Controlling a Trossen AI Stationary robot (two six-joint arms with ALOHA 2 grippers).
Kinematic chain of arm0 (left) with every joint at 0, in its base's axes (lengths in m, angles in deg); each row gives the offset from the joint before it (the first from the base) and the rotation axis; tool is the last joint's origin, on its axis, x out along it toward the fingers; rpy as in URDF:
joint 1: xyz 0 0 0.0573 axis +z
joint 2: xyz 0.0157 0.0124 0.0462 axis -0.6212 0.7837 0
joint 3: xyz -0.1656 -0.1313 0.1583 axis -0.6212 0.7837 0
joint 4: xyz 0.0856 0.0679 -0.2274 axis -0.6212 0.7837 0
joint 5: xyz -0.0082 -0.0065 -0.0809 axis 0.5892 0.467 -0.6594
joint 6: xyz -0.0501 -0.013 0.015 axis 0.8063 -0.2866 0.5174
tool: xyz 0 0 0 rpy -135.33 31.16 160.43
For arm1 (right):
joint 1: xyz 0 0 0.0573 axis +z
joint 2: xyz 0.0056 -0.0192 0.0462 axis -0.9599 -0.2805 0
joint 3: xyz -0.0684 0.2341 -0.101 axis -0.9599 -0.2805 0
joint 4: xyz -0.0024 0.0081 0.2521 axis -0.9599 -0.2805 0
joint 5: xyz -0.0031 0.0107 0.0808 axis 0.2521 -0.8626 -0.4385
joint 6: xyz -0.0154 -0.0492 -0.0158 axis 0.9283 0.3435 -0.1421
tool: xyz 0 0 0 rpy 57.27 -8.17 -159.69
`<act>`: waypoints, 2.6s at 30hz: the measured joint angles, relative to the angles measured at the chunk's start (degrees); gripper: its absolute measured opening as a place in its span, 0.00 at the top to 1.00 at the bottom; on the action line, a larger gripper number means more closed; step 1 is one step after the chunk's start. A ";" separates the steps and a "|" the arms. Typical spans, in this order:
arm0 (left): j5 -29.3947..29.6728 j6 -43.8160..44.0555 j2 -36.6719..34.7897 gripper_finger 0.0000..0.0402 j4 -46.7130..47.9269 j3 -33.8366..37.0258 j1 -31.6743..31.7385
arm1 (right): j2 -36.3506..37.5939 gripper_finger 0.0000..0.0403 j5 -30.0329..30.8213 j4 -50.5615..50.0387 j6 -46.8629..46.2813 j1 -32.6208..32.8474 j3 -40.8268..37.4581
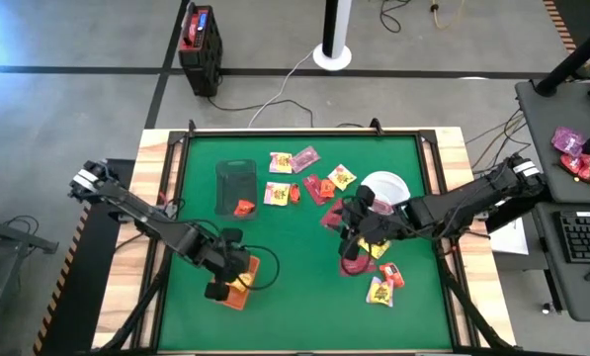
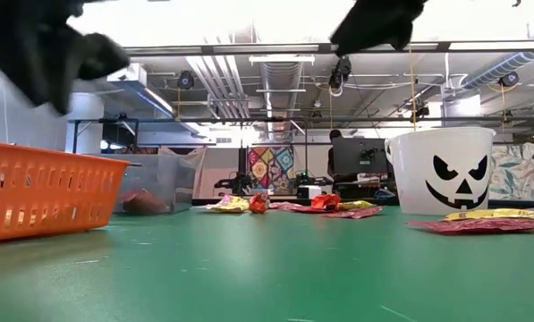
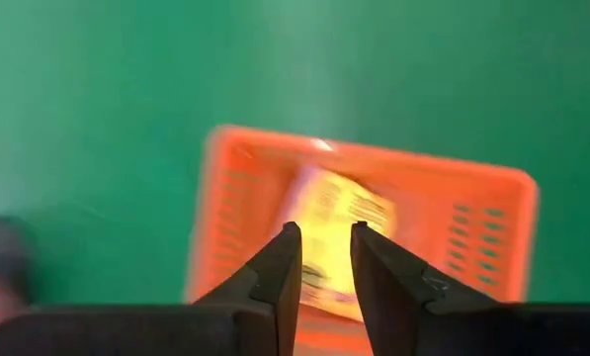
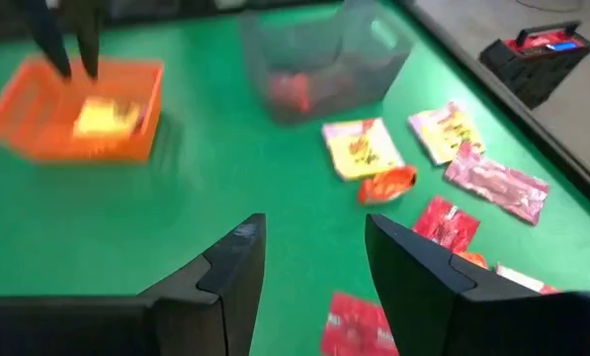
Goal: Sort candy by brand, put in halloween buckets
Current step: Put the orange chocolate into the black bin
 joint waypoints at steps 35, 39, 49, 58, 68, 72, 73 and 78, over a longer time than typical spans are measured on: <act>31.56 -26.23 -42.38 0.81 -28.99 21.38 7.61 | -36.32 0.57 -20.93 -12.36 -10.10 -25.28 28.90; 31.79 -25.84 -42.62 0.81 -29.12 21.26 7.61 | -39.44 0.57 -21.10 -12.35 -10.94 -25.36 29.68; 31.77 -24.14 -41.85 0.81 -29.16 21.20 7.61 | -45.13 0.57 -22.80 -12.73 -12.04 -25.36 30.11; 31.74 -23.00 -39.82 0.81 -30.52 21.20 7.61 | -47.09 0.59 -22.34 -11.75 -11.53 -25.36 30.09; 31.71 -22.77 -36.19 0.81 -32.05 21.20 7.61 | -46.92 0.85 -22.30 -11.92 -11.39 -25.24 30.09; 31.70 -22.29 -35.41 0.81 -32.41 21.20 7.61 | -45.21 0.96 -22.30 -12.89 -10.13 -25.05 30.09; 31.70 -22.01 -35.31 0.81 -32.37 21.20 7.61 | -44.86 0.97 -22.21 -13.67 -10.11 -24.93 30.09; 31.68 -21.68 -34.95 0.81 -32.49 21.20 7.61 | -41.97 0.98 -19.20 -15.41 -9.37 -24.84 30.00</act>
